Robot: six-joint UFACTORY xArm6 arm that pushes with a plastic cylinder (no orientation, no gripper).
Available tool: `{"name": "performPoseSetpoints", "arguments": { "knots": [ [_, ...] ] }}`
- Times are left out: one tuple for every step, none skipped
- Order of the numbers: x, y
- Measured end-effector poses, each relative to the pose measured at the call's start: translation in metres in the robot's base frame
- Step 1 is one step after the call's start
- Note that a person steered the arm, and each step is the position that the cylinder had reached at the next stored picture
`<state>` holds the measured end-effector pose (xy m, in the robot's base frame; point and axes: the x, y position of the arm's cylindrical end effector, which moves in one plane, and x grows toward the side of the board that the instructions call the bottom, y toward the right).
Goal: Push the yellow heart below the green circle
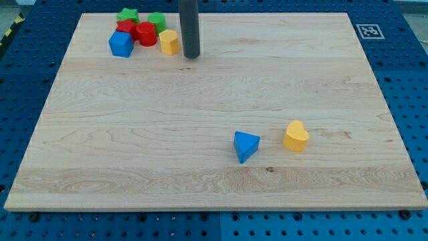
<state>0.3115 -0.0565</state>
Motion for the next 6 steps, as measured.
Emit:
{"name": "performPoseSetpoints", "arguments": {
  "knots": [
    [-0.026,-0.031],
    [-0.029,-0.057],
    [-0.029,-0.054],
    [-0.022,-0.014],
    [0.007,0.068],
    [0.055,0.158]
  ]
}}
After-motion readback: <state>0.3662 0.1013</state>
